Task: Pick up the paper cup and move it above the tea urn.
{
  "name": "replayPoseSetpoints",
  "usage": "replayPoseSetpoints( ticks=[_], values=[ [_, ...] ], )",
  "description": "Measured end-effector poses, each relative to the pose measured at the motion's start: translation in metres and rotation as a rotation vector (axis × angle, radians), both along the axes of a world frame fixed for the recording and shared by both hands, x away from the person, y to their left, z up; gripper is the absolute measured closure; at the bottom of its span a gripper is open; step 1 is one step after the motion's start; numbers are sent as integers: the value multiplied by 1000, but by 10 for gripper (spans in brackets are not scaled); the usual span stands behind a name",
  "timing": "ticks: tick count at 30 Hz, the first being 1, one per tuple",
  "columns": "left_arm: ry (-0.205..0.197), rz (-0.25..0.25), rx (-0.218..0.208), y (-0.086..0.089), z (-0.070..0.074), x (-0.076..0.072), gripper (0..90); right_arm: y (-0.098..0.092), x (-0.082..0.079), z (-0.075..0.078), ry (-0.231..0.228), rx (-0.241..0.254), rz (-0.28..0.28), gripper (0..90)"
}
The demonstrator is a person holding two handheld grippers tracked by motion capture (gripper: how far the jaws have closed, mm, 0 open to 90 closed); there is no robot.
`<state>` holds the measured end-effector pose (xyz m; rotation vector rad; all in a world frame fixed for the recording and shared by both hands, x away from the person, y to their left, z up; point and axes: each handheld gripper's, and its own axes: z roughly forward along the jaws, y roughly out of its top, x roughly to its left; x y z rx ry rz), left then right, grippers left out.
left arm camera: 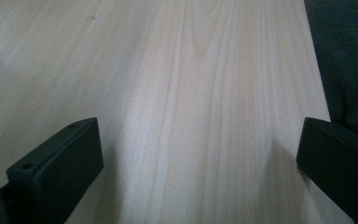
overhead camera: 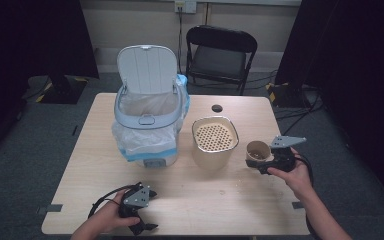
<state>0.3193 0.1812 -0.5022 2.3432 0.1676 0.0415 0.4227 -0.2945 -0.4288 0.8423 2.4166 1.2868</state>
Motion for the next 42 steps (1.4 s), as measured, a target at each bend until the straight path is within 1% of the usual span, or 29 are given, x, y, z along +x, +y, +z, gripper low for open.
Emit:
replayPoseSetpoints(
  ticks=[13, 18, 28, 31, 35, 36, 37, 42],
  values=[
    [0, -2, 1, 0, 0, 0, 0, 5, 16, 18, 4, -28, 4, 269],
    [1, -2, 2, 0, 0, 0, 0, 7, 22, 26, 2, -10, 8, 269],
    [1, -2, 3, 0, 0, 0, 0, 10, 34, 43, -1, -15, 7, 269],
    [1, -2, 2, 0, 0, 0, 0, 12, 38, 46, -2, -19, 5, 269],
    [-1, -5, 7, 0, 1, 0, 0, 14, 42, 50, -4, -8, 0, 270],
    [-1, -2, 1, 0, 0, 0, 0, 14, 43, 51, -4, -7, 0, 270],
    [0, -6, 7, 0, 1, 0, 0, 15, 44, 52, -4, -9, -1, 270],
    [-1, -7, 6, 0, 0, 1, 0, 17, 49, 56, -6, -11, -7, 271]
  ],
)
